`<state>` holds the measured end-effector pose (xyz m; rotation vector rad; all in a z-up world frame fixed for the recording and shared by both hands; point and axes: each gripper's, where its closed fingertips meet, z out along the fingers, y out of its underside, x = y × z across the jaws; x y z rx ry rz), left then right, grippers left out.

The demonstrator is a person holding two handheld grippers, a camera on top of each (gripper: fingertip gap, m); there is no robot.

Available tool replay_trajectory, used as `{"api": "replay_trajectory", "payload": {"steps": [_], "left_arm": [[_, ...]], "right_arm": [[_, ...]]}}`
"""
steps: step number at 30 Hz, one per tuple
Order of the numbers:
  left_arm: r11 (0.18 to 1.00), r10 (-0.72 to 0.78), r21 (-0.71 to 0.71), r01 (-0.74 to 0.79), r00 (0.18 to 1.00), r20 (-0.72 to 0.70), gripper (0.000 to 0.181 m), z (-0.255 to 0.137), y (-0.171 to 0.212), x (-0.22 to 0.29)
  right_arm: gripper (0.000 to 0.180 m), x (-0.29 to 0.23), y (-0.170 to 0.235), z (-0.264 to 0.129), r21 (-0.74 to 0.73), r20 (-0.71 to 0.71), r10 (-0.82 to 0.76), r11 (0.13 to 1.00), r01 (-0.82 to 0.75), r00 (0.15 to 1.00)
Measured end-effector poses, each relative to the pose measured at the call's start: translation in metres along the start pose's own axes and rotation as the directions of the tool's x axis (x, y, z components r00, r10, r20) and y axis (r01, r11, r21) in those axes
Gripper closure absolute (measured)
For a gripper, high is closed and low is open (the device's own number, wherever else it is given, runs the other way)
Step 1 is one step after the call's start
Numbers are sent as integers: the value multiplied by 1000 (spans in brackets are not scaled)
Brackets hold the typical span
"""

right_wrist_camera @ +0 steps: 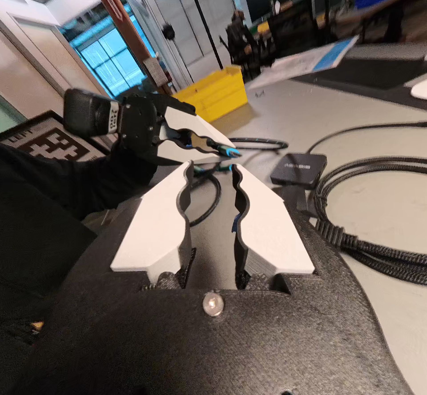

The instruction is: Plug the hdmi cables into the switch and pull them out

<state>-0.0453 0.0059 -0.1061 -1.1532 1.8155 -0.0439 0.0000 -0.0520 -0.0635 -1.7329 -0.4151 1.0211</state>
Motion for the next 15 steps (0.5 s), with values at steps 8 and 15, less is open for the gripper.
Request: {"api": "replay_trajectory", "payload": {"steps": [8, 15], "left_arm": [[999, 53, 15, -52, 998, -34, 170, 18, -7, 35], [996, 63, 64, -64, 998, 25, 171, 16, -10, 33]], "right_arm": [[139, 6, 42, 23, -219, -29, 102, 970, -106, 994], [137, 13, 48, 27, -236, -54, 185, 953, -192, 981]]}}
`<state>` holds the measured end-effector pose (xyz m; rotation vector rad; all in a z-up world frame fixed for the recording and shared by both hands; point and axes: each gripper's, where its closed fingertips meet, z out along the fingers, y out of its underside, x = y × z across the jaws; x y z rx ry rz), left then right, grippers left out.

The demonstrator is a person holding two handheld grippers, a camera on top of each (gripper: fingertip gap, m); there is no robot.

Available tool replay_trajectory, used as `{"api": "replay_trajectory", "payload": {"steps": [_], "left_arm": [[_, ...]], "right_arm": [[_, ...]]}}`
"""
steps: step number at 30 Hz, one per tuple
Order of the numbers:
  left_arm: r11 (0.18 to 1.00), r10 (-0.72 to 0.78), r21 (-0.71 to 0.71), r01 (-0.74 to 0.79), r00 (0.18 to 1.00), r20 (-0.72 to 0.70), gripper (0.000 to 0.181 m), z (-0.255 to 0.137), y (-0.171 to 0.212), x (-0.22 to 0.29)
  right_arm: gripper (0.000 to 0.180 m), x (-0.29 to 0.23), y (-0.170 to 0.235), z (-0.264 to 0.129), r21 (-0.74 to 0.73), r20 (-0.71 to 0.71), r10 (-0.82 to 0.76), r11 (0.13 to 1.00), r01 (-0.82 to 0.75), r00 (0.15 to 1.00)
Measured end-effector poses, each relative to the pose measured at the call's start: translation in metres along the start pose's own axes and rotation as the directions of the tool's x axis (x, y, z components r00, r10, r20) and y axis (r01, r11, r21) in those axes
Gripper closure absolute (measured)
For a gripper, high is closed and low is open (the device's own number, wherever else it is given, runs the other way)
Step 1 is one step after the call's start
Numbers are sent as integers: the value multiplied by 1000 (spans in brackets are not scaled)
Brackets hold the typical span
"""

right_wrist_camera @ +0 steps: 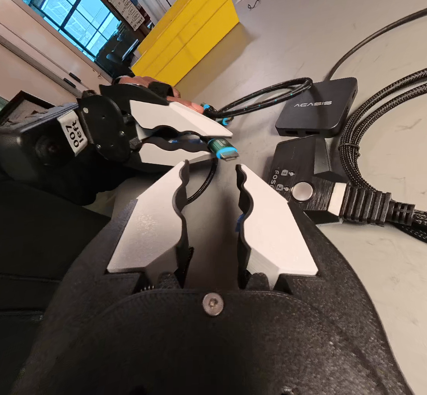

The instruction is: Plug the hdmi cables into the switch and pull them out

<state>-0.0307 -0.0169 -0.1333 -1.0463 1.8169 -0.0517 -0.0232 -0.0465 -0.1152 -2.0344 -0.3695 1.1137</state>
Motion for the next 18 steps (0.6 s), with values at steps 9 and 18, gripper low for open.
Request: {"api": "replay_trajectory", "payload": {"steps": [9, 18], "left_arm": [[995, 0, 95, 4, 999, -44, 171, -5, -9, 6], [932, -284, 107, 346, 883, -374, 151, -18, -7, 19]], "right_arm": [[138, 3, 1, 10, -18, 52, 56, 998, -55, 997], [158, -3, 11, 17, -102, 76, -86, 990, 94, 993]]}}
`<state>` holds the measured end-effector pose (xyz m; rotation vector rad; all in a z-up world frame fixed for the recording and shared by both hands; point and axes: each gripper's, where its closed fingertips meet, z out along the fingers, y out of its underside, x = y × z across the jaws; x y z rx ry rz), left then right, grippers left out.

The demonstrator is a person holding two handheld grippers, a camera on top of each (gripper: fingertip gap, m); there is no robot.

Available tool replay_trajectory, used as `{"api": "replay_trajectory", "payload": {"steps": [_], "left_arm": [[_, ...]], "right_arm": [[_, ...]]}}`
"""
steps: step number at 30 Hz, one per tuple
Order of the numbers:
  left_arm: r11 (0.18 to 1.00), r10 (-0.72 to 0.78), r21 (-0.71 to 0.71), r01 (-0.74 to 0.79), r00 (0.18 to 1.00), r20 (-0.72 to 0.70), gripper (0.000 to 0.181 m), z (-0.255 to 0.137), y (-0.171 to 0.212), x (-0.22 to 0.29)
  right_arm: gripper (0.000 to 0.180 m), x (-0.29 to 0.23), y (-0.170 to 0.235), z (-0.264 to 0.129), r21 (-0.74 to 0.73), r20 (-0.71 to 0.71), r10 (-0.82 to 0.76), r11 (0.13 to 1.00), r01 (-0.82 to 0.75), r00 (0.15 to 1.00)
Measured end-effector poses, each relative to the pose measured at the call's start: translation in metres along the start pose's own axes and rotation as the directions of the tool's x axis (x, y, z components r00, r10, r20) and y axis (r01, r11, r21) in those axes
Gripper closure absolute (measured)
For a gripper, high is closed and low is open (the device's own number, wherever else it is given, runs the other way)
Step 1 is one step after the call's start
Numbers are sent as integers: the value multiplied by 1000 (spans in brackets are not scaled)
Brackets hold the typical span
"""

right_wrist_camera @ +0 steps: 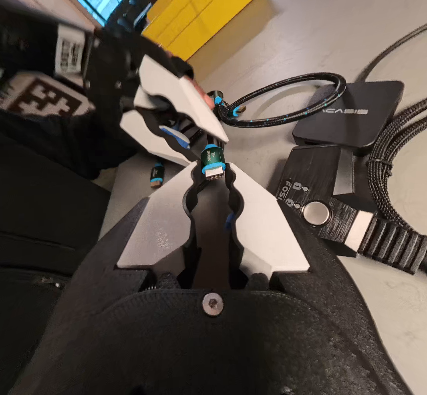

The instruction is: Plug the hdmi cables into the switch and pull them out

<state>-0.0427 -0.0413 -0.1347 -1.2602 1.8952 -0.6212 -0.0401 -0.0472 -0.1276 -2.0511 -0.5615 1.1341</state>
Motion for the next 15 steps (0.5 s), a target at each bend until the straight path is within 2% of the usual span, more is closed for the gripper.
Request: {"api": "replay_trajectory", "payload": {"steps": [3, 7, 10, 15], "left_arm": [[980, -166, 80, 181, 973, -162, 145, -9, -8, 5], [961, -232, 83, 265, 930, -286, 148, -11, -7, 12], [959, -238, 75, 272, 922, -304, 159, -9, -3, 14], [966, -214, 83, 244, 939, -271, 160, -6, -4, 12]], "right_arm": [[158, -3, 1, -1, -34, -5, -119, 992, 119, 993], [158, -8, 2, 0, -66, 14, -252, 965, 252, 968], [157, -8, 5, 4, -90, 24, -330, 939, 330, 944], [158, -7, 4, 4, -90, 22, -409, 908, 409, 912]]}}
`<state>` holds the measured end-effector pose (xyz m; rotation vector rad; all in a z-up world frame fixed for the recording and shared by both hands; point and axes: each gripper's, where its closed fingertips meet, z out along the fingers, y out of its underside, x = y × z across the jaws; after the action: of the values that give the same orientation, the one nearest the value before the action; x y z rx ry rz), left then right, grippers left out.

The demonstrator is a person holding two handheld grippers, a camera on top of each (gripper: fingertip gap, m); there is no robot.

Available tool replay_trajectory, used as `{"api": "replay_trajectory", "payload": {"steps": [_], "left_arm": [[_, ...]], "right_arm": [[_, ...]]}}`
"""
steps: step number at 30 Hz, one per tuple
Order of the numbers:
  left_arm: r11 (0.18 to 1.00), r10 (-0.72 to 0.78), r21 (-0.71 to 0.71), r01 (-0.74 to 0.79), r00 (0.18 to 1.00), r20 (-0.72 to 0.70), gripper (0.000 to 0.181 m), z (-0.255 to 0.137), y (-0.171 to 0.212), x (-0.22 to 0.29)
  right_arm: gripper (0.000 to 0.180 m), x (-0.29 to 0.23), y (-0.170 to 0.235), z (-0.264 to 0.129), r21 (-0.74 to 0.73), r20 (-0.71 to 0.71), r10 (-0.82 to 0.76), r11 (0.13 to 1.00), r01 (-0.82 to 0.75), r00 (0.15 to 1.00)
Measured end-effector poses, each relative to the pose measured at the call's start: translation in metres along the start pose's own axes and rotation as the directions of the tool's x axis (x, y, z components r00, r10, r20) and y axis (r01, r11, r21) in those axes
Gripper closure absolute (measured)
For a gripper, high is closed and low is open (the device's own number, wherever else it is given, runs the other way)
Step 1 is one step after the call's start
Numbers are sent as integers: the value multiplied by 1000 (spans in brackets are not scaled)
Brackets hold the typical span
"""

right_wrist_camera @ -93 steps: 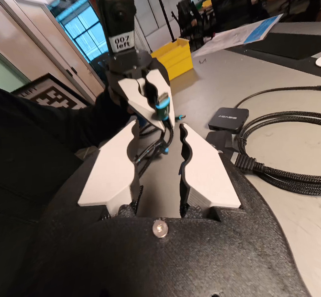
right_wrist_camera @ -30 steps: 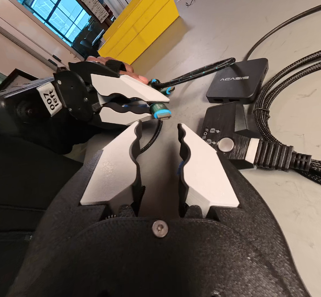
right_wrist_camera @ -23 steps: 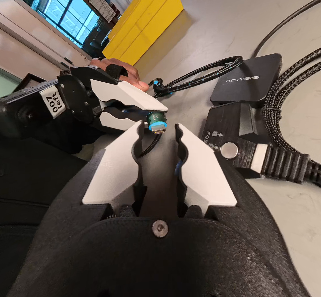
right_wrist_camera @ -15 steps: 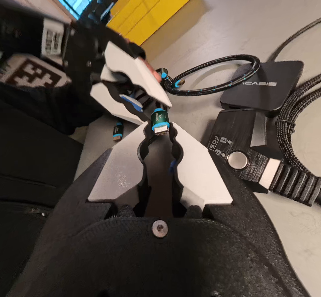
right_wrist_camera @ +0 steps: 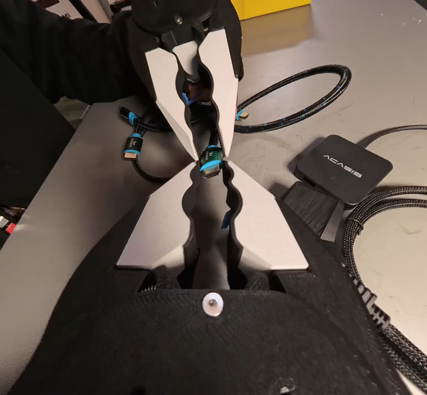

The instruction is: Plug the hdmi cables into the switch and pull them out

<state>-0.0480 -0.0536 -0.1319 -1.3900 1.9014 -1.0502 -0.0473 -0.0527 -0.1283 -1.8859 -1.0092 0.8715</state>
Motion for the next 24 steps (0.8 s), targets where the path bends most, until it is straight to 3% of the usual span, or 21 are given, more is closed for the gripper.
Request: {"api": "replay_trajectory", "payload": {"steps": [6, 8, 12, 15, 18, 22, 24], "left_arm": [[997, -32, -62, 36, 997, 72, 161, 9, 8, -10], [993, -58, -97, 72, 989, 138, 161, 10, 13, -19], [977, -62, -179, 116, 957, 282, 161, 10, 22, -36], [961, 25, -264, 81, 927, 375, 161, 12, 27, -44], [949, 70, -309, 67, 908, 414, 161, 16, 27, -48], [939, 34, -326, 111, 912, 410, 161, 23, 28, -47], [934, 22, -334, 131, 908, 417, 161, 25, 29, -48]], "right_arm": [[156, 15, 6, -1, -39, -95, 43, 998, -47, 995], [142, 25, 2, -10, -13, -176, 111, 993, -115, 978], [116, 48, 29, -45, -79, -464, 227, 952, -295, 856], [114, 45, 37, -61, -11, -524, 340, 914, -406, 781], [98, 47, 49, -66, -23, -575, 353, 895, -446, 738], [98, 52, 61, -52, -62, -575, 355, 879, -472, 737], [120, 55, 59, -48, -58, -573, 356, 881, -470, 738]]}}
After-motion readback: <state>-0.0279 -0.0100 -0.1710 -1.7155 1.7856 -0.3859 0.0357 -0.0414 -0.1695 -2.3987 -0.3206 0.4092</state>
